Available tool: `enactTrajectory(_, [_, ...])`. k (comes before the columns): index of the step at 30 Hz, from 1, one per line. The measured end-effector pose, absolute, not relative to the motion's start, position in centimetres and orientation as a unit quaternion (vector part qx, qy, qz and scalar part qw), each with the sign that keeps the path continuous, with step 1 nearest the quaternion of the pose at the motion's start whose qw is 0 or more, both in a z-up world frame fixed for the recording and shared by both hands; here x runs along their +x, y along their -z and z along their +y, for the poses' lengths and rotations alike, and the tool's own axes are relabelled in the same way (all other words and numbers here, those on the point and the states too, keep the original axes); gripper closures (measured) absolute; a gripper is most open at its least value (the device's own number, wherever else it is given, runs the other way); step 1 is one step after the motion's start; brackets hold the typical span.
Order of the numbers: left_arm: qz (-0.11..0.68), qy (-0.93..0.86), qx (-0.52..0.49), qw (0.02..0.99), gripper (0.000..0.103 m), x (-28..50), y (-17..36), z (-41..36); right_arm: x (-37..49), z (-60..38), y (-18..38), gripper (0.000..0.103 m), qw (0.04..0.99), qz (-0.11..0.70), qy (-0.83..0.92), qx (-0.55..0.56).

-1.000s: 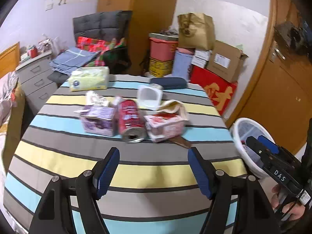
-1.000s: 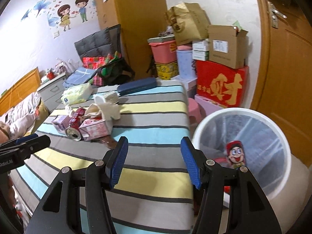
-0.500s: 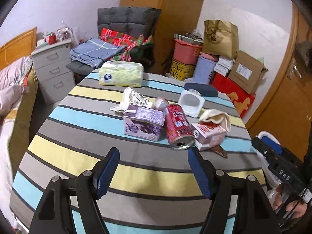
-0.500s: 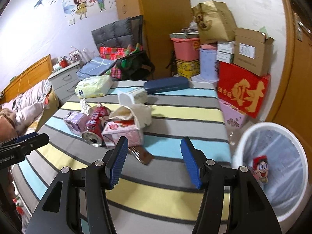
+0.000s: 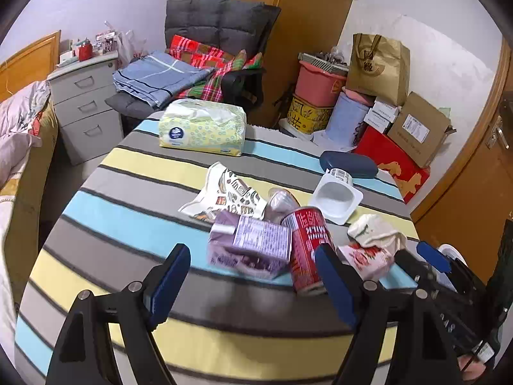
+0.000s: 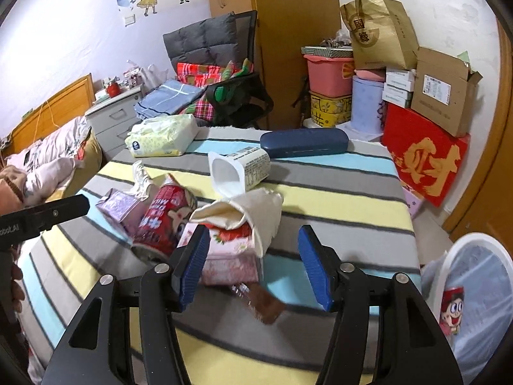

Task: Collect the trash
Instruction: 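Grasp the cloth bag with the right gripper while the left gripper grasps the purple carton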

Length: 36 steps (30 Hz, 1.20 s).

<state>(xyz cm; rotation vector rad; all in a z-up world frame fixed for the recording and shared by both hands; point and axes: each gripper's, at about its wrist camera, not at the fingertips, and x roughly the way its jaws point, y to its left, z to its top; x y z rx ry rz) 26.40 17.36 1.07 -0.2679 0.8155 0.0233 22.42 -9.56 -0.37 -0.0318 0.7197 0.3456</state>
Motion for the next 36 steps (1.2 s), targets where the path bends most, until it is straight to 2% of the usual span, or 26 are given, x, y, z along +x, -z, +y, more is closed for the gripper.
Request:
enactTrajectory(12, [0.437, -0.038, -0.149, 0.886, 0.023, 31.4, 2.5, 17.9, 24.3, -8.2, 1.6, 0.031, 0.908, 0.373, -0.17, -0.089])
enactTrajectory(17, [0.447, -0.019, -0.159, 0.88, 0.022, 32.3, 3.1, 17.6, 24.9, -8.7, 1.6, 0.031, 0.904, 0.384, -0.175, -0.069])
enactTrajectory(19, [0.446, -0.015, -0.141, 0.884, 0.022, 32.3, 3.0, 17.1, 24.9, -8.7, 1.6, 0.038, 0.904, 0.384, -0.179, -0.059])
enactTrajectory(21, [0.446, -0.012, -0.134, 0.885, 0.022, 32.2, 3.0, 16.9, 24.8, -8.7, 1.7, 0.054, 0.904, 0.384, -0.18, -0.054])
enactTrajectory(25, [0.447, -0.002, -0.134, 0.884, 0.022, 31.6, 3.0, 17.1, 24.6, -8.9, 1.8, 0.069, 0.903, 0.384, -0.188, -0.04])
enactTrajectory(27, [0.447, 0.004, -0.134, 0.884, 0.022, 31.3, 2.9, 17.3, 24.4, -8.8, 1.6, 0.086, 0.906, 0.378, -0.184, -0.043])
enactTrajectory(29, [0.449, 0.007, -0.137, 0.883, 0.022, 31.0, 2.9, 17.5, 24.2, -9.0, 1.4, 0.093, 0.91, 0.372, -0.181, -0.036])
enactTrajectory(36, [0.454, 0.024, -0.13, 0.881, 0.022, 29.5, 2.7, 17.2, 23.9, -9.8, 1.1, 0.094, 0.915, 0.362, -0.178, -0.009])
